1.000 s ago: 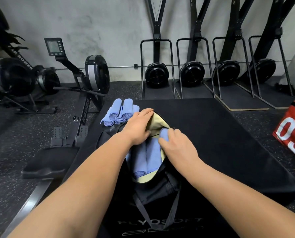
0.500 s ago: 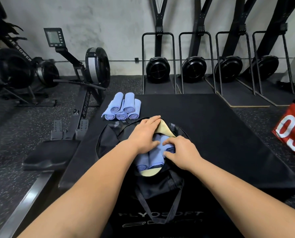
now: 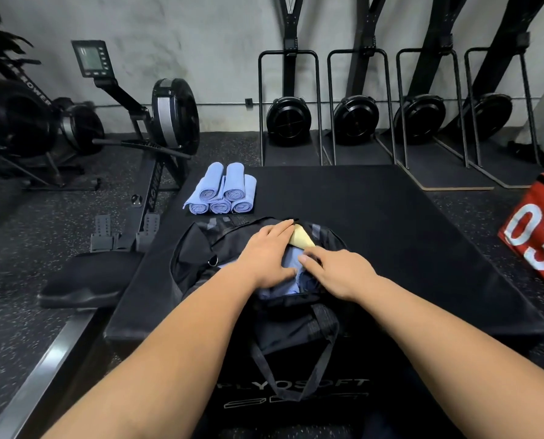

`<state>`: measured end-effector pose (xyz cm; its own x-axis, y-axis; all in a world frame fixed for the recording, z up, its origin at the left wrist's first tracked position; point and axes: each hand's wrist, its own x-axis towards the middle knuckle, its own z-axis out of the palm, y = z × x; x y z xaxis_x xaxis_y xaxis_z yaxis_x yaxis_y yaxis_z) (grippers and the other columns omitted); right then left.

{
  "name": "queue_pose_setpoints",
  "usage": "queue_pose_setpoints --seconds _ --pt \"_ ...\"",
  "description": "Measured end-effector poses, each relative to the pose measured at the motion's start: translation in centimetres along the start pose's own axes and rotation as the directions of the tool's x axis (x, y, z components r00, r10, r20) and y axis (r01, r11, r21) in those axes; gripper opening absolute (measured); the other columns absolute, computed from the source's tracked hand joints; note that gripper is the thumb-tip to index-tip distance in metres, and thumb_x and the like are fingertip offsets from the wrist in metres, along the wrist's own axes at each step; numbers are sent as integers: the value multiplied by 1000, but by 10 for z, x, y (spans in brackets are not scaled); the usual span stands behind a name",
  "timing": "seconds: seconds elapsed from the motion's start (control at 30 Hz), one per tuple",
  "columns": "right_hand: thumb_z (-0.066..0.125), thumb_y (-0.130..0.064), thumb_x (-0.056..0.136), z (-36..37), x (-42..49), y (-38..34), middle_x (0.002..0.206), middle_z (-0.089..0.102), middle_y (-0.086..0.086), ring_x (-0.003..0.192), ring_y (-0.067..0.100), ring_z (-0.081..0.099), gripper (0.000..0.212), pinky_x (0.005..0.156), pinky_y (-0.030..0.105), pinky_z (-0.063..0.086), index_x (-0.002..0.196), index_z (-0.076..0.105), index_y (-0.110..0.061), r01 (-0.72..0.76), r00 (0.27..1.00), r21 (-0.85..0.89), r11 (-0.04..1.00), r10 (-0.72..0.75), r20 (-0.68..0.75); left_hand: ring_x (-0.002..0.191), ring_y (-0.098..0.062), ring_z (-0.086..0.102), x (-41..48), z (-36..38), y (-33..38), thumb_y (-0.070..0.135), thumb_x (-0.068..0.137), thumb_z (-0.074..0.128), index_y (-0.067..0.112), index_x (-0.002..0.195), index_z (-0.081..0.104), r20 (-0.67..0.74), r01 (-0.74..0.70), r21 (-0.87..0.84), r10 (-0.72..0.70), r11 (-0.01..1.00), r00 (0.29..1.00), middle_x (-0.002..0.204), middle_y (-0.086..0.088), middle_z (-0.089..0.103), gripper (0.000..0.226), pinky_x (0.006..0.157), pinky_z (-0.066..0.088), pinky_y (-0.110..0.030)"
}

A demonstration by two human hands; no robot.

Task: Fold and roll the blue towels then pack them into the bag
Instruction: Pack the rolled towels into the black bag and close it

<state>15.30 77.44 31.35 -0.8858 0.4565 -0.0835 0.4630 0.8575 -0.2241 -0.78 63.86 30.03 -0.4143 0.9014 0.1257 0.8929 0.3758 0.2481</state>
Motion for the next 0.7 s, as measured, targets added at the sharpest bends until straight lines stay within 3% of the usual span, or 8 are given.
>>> queue_pose_setpoints --seconds 0.13,0.23,0.33,0.43,0.5,0.6,0.7 --pt "60 -52 96 11 9 -20 113 68 4 101 33 64 43 77 41 49 129 44 -29 -82 996 22 996 82 -24 157 -23 20 -3 7 -4 57 75 77 20 167 16 25 4 23 -5 1000 1000 175 5 12 116 128 21 -43" --pt "64 -27 90 14 6 -26 96 63 5 82 34 56 42 66 39 44 126 41 -25 -123 991 13 992 123 -58 159 -22 18 -3 9 -7 58 72 78 21 168 13 21 10 36 -10 999 1000 175 6 11 121 128 21 -44" --pt "63 -16 87 8 2 -24 97 61 5 73 30 48 45 65 36 35 126 42 -23 -119 981 -265 957 72 -177 159 -21 18 -2 7 -7 55 72 82 21 168 11 9 7 45 -7 999 1000 175 6 10 125 129 21 -43" --pt "62 -15 89 14 -2 -29 105 63 6 82 30 56 40 68 36 33 124 45 -20 -61 987 -405 912 -4 -158 159 -21 20 -2 4 -6 53 70 85 20 168 12 -8 3 41 -3 999 1000 175 6 11 126 128 22 -42" --pt "63 -25 92 22 -3 -34 114 65 7 94 31 63 42 70 37 38 129 45 -20 -35 992 -269 962 2 -123 158 -21 21 -2 3 -6 54 69 85 19 168 12 -12 -1 33 2 999 1000 175 6 10 127 128 23 -42" --pt "66 -38 90 20 1 -28 130 65 6 116 33 63 63 86 40 50 147 44 -25 -101 992 152 983 111 -57 157 -20 23 -3 -2 -7 51 69 87 18 167 13 -20 -7 25 7 1000 1000 175 6 9 127 128 23 -41" --pt "65 -39 90 20 -2 -9 129 64 4 114 27 62 67 95 40 53 151 40 -29 -161 987 323 932 154 48 155 -21 26 -4 -7 -8 52 69 89 17 167 13 -24 -4 26 5 1000 1000 175 7 7 128 127 25 -43"
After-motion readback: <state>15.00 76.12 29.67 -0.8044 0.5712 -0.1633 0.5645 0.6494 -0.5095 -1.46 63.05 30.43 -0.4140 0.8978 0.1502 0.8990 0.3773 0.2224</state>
